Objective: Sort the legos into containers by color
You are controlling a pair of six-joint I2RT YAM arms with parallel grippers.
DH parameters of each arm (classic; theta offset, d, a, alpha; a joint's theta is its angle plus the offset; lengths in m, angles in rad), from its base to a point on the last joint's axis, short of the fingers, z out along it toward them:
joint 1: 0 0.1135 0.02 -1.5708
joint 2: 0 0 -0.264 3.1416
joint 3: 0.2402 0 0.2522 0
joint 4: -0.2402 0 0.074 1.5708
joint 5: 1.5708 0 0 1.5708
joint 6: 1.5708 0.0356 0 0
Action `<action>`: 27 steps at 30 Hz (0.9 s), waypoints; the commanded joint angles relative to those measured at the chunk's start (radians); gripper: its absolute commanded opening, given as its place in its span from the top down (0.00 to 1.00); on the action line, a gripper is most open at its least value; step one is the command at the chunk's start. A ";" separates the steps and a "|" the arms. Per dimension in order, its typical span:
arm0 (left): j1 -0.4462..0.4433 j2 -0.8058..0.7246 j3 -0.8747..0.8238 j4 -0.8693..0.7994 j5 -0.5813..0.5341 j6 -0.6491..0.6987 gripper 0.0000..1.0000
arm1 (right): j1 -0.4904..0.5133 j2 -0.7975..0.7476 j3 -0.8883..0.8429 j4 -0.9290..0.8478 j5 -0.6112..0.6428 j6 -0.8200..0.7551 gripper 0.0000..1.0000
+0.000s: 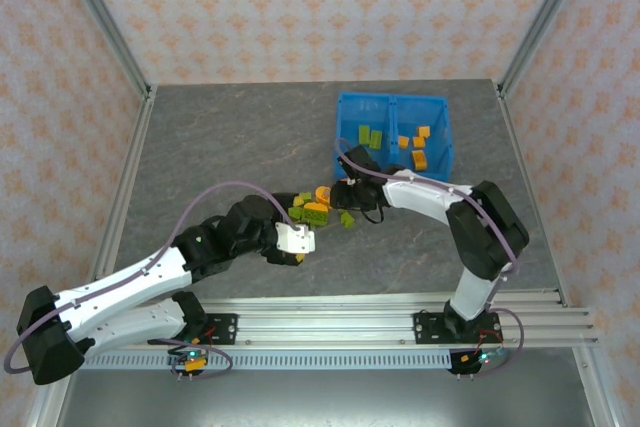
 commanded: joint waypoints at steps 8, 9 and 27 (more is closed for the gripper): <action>0.005 -0.008 -0.002 -0.017 0.038 0.025 0.00 | 0.003 -0.173 -0.072 -0.028 0.153 0.011 0.77; 0.004 -0.006 -0.002 -0.017 0.039 0.025 0.00 | 0.003 -0.204 -0.081 -0.031 0.161 0.010 0.77; 0.005 -0.024 -0.011 -0.001 0.022 0.038 0.00 | -0.170 -0.021 0.402 -0.080 0.300 -0.131 0.82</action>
